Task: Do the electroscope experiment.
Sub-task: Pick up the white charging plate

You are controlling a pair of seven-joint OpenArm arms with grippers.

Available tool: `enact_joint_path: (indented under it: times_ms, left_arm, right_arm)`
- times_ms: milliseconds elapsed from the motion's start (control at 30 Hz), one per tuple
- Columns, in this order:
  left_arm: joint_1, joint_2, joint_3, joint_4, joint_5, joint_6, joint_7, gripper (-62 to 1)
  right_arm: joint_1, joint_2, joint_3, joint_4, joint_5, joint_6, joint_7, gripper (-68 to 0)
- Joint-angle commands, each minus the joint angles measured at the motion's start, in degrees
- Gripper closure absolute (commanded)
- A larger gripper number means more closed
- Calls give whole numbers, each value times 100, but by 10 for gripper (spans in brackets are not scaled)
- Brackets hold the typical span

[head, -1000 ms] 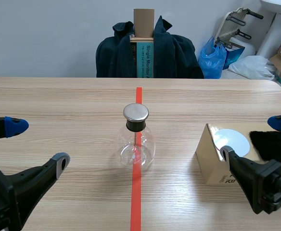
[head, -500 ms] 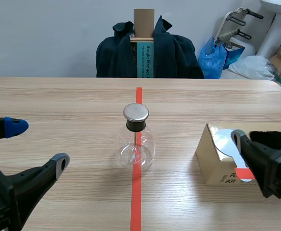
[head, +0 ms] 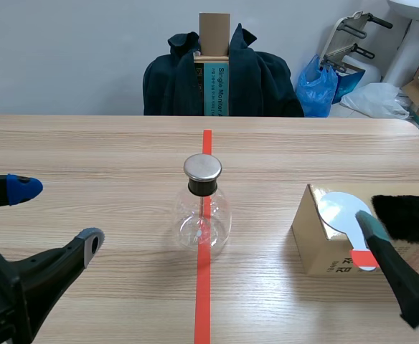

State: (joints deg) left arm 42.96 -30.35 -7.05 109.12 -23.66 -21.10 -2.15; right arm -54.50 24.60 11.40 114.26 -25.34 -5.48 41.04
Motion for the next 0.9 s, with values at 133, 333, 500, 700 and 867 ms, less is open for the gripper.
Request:
enact_joint_path:
  times_ms: [133, 333, 500, 700, 867]
  left_arm:
    - [-28, -15, 4, 118, -55, -9, -94, -623]
    - [-28, -15, 4, 118, -35, -9, -79, -623]
    - [-28, -13, 4, 118, -33, -9, -79, -623]
    - [-28, -13, 4, 118, -33, -9, -79, -623]
    - [-28, -15, 4, 118, -7, -9, -79, -623]
  right_arm:
    - [-269, -621, 17, -424, -1071, -1613, 601, -671]
    - [-76, -699, -127, -1698, -1543, -2695, 1080, -671]
    - [409, -715, -404, -2778, -1652, -3499, 1099, -671]
    - [1038, -743, -876, -3674, -1648, -3938, 568, -671]
    - [1425, -896, -1095, -3901, -1801, -3938, -151, -671]
